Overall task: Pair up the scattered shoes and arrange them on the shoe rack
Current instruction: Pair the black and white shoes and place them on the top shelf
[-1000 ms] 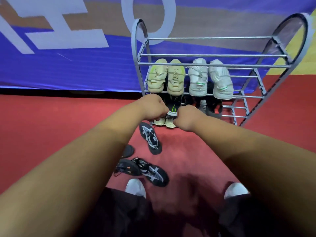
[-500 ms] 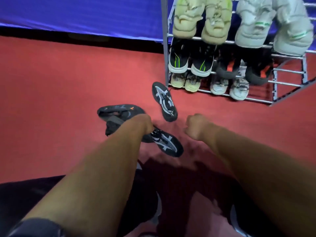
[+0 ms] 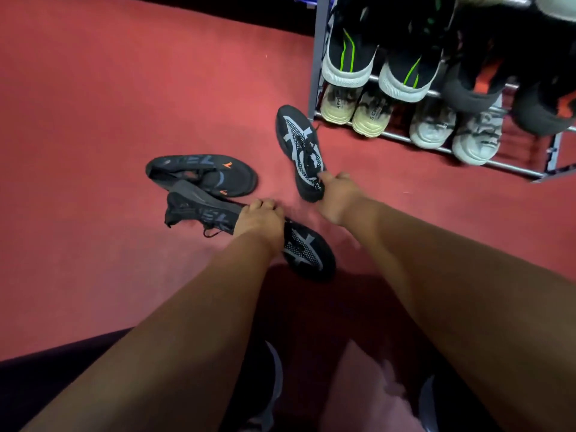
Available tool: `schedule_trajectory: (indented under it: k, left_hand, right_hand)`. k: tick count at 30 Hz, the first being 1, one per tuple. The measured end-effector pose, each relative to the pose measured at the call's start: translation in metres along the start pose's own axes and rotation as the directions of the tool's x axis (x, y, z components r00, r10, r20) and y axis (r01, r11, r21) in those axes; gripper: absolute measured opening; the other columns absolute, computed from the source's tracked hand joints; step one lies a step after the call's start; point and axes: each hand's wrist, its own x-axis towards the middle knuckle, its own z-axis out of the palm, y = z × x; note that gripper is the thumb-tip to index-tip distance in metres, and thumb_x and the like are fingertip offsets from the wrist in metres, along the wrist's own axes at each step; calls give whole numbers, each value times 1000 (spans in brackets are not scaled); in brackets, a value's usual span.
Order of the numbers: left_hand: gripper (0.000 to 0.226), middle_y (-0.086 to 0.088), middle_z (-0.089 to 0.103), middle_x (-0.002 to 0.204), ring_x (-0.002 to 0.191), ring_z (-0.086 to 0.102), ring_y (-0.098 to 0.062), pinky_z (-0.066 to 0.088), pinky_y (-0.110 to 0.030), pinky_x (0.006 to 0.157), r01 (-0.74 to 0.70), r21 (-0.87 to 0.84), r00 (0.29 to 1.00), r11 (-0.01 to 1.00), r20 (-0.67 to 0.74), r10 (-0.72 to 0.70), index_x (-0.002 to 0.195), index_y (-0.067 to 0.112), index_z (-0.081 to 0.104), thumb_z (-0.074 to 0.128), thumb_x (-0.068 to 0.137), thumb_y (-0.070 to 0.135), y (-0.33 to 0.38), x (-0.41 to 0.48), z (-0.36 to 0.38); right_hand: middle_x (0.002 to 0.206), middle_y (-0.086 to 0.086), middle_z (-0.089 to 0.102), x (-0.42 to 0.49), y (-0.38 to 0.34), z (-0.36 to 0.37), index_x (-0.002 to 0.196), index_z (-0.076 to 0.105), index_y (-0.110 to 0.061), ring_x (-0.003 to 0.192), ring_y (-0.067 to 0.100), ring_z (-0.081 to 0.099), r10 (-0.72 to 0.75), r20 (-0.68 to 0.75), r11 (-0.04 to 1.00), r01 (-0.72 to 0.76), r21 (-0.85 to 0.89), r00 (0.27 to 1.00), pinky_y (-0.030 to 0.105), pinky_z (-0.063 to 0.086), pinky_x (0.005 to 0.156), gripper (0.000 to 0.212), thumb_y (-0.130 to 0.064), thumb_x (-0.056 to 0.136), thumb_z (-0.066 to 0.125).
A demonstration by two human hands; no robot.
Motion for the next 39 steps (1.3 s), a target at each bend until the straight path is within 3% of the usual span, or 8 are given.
schedule_trajectory:
  k: [3, 9, 16, 23, 26, 31, 35, 39]
  left_hand:
    - [64, -4, 42, 150, 138, 38, -28, 31, -42, 112, 63, 39, 998, 997, 20, -64, 150, 19, 46, 62, 89, 27, 2, 12, 4]
    - [54, -3, 37, 146, 133, 35, -29, 35, -43, 108, 73, 112, 997, 991, -23, -71, 137, 30, 58, 70, 84, 32, 5, 16, 19]
    - [47, -3, 37, 148, 132, 34, -32, 35, -45, 106, 22, 170, 999, 985, 19, -26, 131, 30, 65, 70, 85, 33, 7, 22, 16]
    - [74, -6, 44, 144, 129, 45, -35, 45, -46, 99, 131, -56, 987, 990, 98, -125, 148, 24, 48, 77, 82, 38, 25, 20, 15]
    - [81, -7, 46, 146, 131, 47, -34, 48, -45, 98, 184, -36, 969, 982, 174, -175, 150, 21, 45, 81, 80, 39, 45, 18, 18]
    - [43, -6, 61, 138, 124, 61, -30, 50, -41, 93, 351, -148, 929, 925, 178, -324, 139, 16, 57, 56, 97, 27, 67, 5, 37]
    - [45, -11, 64, 134, 123, 61, -33, 50, -44, 96, 449, -277, 887, 849, 254, -386, 133, 13, 64, 48, 102, 40, 79, -8, 50]
    - [50, -14, 68, 125, 115, 65, -35, 50, -42, 91, 423, -390, 906, 818, 156, -394, 122, 11, 64, 43, 100, 51, 91, -13, 57]
  right_hand:
    - [156, 14, 23, 16, -5, 7, 162, 15, -38, 127, 39, 53, 3, 23, 1000, -4, 16, 1000, 43, 46, 108, 87, -10, 90, 56]
    - [147, 14, 36, 35, 2, 11, 145, 41, -13, 129, 38, 52, -8, -45, 995, 3, -102, 999, 48, 44, 110, 49, -14, 97, 55]
    - [129, 12, 57, 40, 17, 4, 134, 58, -14, 117, 35, 59, -41, -93, 976, 20, -219, 995, 45, 51, 102, 35, -19, 99, 58]
    - [112, 16, 67, 11, 60, -3, 115, 65, -14, 102, 37, 63, 4, -208, 998, -16, -59, 978, 36, 51, 84, 27, -23, 94, 51]
    - [110, 18, 68, -1, 79, -15, 111, 65, -13, 98, 38, 63, 43, -248, 998, -50, -24, 968, 32, 46, 76, 25, -19, 90, 52]
    - [112, 19, 67, -29, 118, -25, 114, 64, -15, 101, 40, 64, 138, -256, 986, -157, -56, 957, 32, 43, 75, 29, -21, 88, 53]
    - [101, 12, 68, -57, 146, -16, 103, 69, -16, 95, 35, 65, 236, -136, 962, -251, -110, 962, 31, 48, 73, 32, -37, 84, 55]
    - [95, 11, 64, -78, 159, 8, 113, 71, -15, 90, 33, 63, 301, 0, 946, -298, -131, 954, 33, 53, 81, 68, -67, 76, 45]
